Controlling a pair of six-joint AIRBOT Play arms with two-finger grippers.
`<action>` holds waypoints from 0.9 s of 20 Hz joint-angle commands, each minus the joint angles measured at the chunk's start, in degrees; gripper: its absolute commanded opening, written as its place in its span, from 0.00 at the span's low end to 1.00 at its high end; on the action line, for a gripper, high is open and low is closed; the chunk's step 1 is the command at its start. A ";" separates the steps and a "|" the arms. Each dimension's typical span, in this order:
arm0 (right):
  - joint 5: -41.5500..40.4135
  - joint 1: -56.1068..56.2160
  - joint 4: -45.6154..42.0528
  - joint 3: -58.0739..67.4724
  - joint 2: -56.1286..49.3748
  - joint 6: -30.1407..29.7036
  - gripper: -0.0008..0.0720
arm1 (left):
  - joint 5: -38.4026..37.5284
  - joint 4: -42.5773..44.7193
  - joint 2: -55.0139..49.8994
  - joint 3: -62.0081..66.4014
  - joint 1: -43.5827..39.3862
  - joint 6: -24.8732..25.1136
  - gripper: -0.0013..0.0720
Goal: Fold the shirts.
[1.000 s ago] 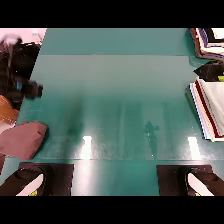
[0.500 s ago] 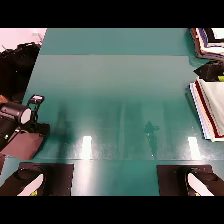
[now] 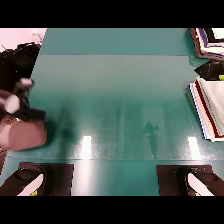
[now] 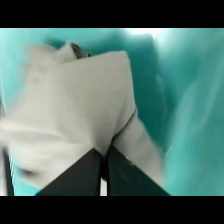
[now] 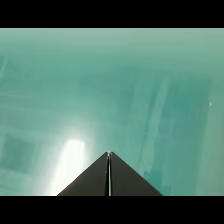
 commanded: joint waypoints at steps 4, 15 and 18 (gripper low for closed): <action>-3.17 0.02 0.28 8.92 0.02 0.00 0.04 | 1.75 -20.94 0.02 39.21 -0.04 8.87 0.05; -5.38 0.02 0.26 11.72 0.02 0.00 0.04 | 5.25 -28.74 -10.45 44.35 -18.67 9.35 0.05; -5.35 0.02 0.26 11.72 0.02 0.00 0.04 | 7.02 -28.76 -18.60 44.35 -31.65 9.55 0.05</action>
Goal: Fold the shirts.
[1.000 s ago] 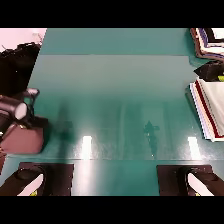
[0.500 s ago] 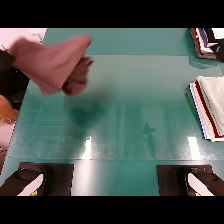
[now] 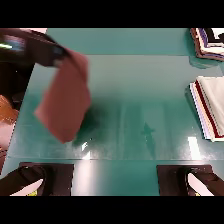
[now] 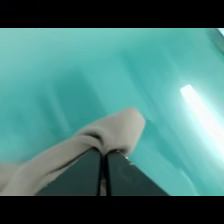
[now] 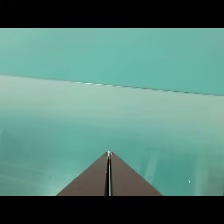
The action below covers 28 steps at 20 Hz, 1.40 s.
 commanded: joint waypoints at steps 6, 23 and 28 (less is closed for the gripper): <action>0.94 0.02 -0.02 0.09 0.02 0.00 0.04 | 8.24 1.14 -18.10 0.26 -20.09 5.55 0.75; 1.25 0.02 -0.04 0.09 0.02 0.00 0.04 | 0.50 2.69 -9.38 -38.12 23.80 4.15 0.75; 1.49 0.02 0.00 0.07 0.02 0.00 0.04 | 11.93 0.50 -8.76 -49.94 23.80 4.11 0.75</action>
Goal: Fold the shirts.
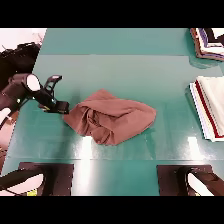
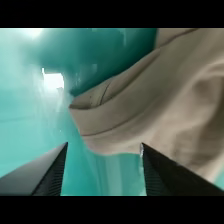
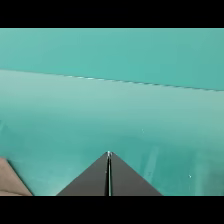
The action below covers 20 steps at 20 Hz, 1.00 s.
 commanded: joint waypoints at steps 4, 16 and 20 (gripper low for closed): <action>1.55 0.02 0.04 0.04 0.02 0.00 0.04 | 13.07 -4.72 0.50 -8.48 0.48 -0.31 0.74; 10.93 -0.39 1.46 -35.21 -0.20 4.09 0.38 | 10.88 -0.74 2.89 9.05 0.48 -0.74 0.05; 3.41 -0.02 12.22 -48.33 -6.14 3.23 0.49 | 10.93 -0.74 2.89 10.08 0.48 -0.74 0.05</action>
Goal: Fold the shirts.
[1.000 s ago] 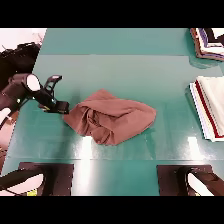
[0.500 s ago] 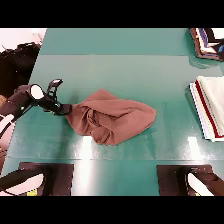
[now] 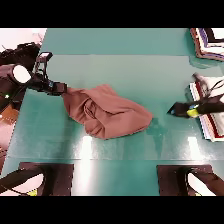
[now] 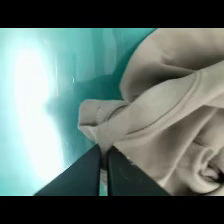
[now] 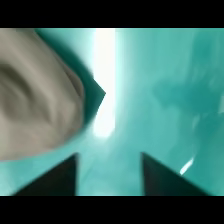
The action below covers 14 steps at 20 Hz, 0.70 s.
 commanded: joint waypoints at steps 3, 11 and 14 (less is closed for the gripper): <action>-10.97 2.62 16.22 -11.52 -9.92 -4.57 0.44 | -0.11 0.07 0.13 1.57 0.02 0.07 0.05; -16.55 10.49 25.16 -11.50 -18.71 -9.07 0.44 | -0.04 0.07 0.13 1.57 0.02 0.07 0.05; -20.17 10.49 24.96 -11.52 -17.40 -9.11 0.04 | -0.09 -0.24 0.13 1.57 0.02 0.02 0.05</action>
